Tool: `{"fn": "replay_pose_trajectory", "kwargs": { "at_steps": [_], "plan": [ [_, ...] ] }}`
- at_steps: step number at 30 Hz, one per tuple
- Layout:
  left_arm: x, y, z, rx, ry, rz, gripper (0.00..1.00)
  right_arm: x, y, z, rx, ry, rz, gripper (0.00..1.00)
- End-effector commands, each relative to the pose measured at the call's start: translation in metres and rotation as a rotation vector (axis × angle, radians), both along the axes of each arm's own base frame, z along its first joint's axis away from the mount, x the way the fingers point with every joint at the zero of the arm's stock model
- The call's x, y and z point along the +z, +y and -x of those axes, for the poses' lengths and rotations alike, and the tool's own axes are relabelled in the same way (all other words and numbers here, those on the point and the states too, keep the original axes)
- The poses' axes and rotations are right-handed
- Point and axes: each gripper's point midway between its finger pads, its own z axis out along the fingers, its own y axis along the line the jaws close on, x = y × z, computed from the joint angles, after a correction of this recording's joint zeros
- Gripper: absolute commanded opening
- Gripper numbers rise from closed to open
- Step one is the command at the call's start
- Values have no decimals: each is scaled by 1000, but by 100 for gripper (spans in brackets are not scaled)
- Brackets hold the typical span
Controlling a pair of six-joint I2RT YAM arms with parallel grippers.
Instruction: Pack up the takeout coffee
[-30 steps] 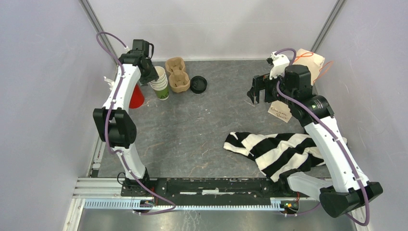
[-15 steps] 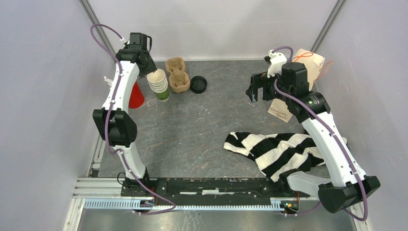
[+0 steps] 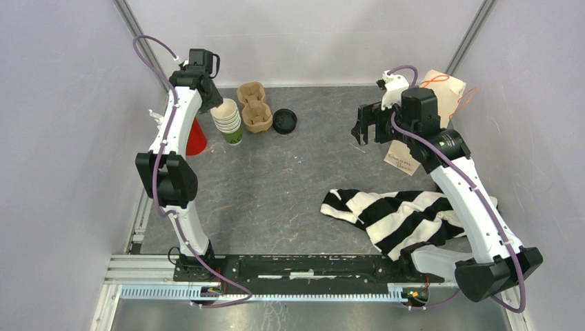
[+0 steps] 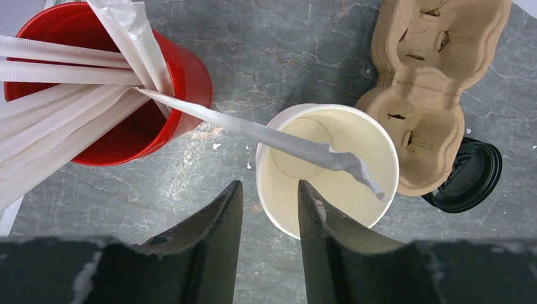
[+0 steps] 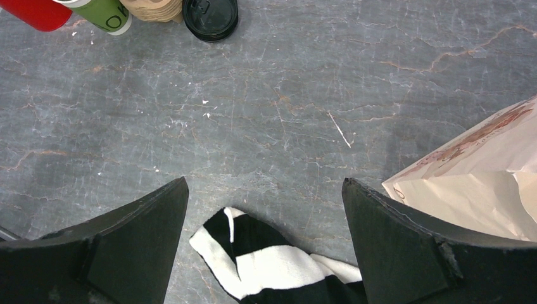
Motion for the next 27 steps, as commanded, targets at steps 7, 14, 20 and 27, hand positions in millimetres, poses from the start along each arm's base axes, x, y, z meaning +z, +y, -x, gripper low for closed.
{"fn": "replay_pose_trajectory", "kwargs": {
  "at_steps": [7,14,20,27],
  "plan": [
    [-17,7,-2,-4,33,-37,45,25,2,-13,-7,-79,-21,98],
    [-20,6,-4,-7,36,-37,33,23,3,-14,-1,-70,-20,98],
    [-24,7,-4,-9,47,-41,30,22,5,-16,4,-68,-23,98],
    [-20,8,-6,-16,39,-50,15,22,8,-18,10,-64,-31,98]
  ]
}}
